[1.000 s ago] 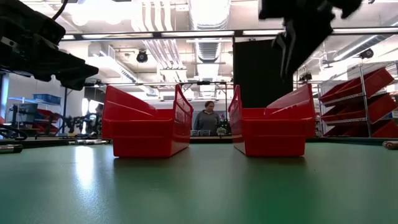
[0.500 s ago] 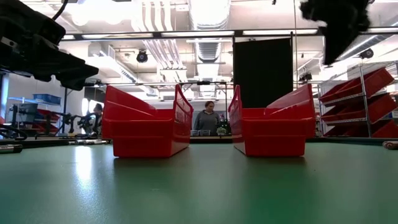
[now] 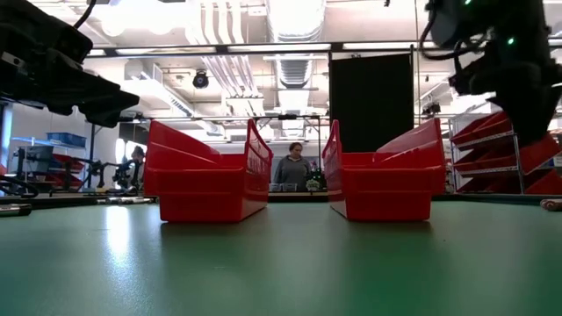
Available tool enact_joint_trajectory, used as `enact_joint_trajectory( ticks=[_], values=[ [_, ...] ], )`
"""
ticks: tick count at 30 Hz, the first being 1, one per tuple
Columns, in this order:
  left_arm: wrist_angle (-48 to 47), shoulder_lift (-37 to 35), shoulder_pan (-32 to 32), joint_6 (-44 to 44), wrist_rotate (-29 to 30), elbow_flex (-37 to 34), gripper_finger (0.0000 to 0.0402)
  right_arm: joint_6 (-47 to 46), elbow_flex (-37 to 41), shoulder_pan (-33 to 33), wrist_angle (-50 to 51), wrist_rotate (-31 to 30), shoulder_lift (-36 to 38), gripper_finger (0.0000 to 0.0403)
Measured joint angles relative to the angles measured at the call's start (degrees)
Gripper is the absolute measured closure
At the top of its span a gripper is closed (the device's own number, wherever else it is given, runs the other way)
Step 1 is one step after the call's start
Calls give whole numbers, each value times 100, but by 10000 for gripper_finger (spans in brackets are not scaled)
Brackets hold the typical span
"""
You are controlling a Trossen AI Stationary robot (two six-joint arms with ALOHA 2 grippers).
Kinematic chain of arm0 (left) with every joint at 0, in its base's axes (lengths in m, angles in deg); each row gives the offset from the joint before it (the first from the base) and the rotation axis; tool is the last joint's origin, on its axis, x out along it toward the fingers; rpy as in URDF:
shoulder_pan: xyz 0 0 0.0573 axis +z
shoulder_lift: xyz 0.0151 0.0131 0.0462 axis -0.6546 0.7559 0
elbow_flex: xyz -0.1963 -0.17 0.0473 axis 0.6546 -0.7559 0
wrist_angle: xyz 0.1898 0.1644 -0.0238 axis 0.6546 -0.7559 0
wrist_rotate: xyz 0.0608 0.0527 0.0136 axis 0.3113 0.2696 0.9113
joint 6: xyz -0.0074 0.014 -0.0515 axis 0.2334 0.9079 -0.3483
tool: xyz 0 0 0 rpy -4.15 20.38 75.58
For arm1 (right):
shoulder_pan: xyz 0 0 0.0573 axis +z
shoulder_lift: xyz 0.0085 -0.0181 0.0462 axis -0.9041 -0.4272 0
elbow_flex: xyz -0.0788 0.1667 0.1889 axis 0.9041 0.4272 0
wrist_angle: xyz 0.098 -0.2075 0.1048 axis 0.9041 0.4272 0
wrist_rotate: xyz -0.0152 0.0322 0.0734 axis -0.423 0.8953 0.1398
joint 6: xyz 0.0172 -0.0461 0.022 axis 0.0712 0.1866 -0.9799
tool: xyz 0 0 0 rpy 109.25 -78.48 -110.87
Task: Sort batteries
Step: Put the black battery into the right red bin
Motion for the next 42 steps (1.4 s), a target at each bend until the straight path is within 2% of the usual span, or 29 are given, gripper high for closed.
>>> enact_joint_trajectory(
  ticks=[8,15,22,32,38,42],
  values=[
    [0,0,0,0,0,0,247,2541,42,-1126,-2,239,-6,181],
    [0,0,1,0,-2,0,247,3071,179,-2203,59,259,-30,199],
    [0,0,1,0,0,0,247,4264,374,-3064,107,383,-279,209],
    [0,0,2,0,0,0,247,4671,449,-4118,90,584,-1238,209],
    [2,0,2,0,-2,0,247,3963,451,-4345,-31,609,-1796,207],
    [2,0,2,0,-1,0,247,3883,451,-4402,-241,1188,-2076,208]
  ],
)
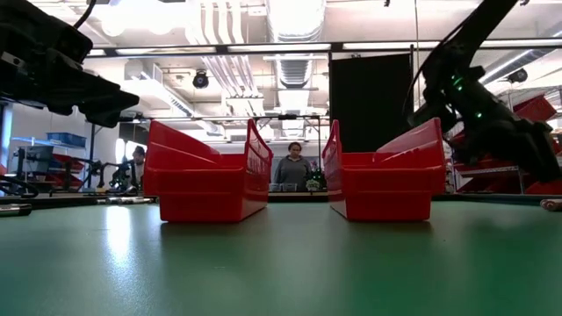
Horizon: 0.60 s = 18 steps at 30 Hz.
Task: Sort batteries
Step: Put the black battery into the right red bin
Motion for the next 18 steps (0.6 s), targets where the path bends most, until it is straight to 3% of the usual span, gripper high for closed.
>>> enact_joint_trajectory(
  ticks=[10,18],
  values=[
    [-1,0,-2,0,1,0,247,-300,56,-135,-183,533,-607,209],
    [-1,0,0,0,0,0,247,-305,66,-284,-352,548,-859,212]
  ],
)
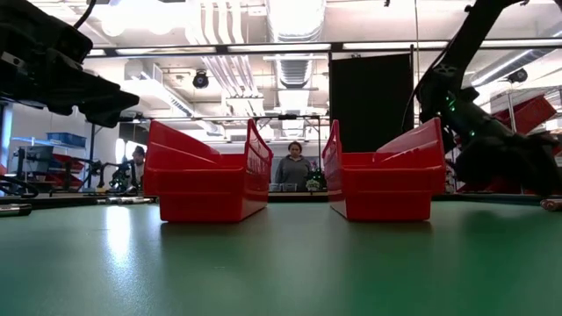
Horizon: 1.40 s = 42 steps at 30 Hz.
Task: Sort batteries
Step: Put the black battery into the right red bin
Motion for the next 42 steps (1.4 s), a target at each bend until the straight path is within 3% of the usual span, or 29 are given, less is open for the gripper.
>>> enact_joint_trajectory(
  ticks=[14,22,32,42],
  values=[
    [0,0,-1,0,0,0,247,-149,5,-13,125,51,546,224],
    [0,0,-1,0,1,0,247,-493,233,-13,77,313,533,282],
    [-1,0,-2,0,0,0,247,-686,426,-13,8,356,534,386],
    [-1,0,0,0,1,0,247,-688,725,-9,-383,658,535,390]
  ],
)
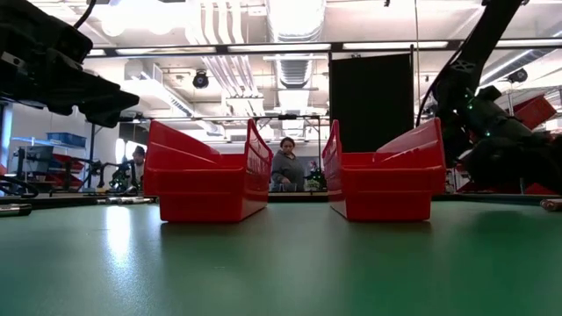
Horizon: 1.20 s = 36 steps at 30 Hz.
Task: Sort batteries
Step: Put the black battery into the right red bin
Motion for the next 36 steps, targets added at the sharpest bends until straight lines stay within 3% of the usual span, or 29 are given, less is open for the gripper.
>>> enact_joint_trajectory(
  ticks=[15,29,36],
  values=[
    [0,0,0,0,-1,0,247,79,-32,-2,-133,-104,0,390],
    [1,0,-2,0,0,0,247,39,-318,-232,-46,-919,0,390],
    [0,0,-2,0,-2,0,247,89,-317,-367,-39,-979,11,390]
  ],
)
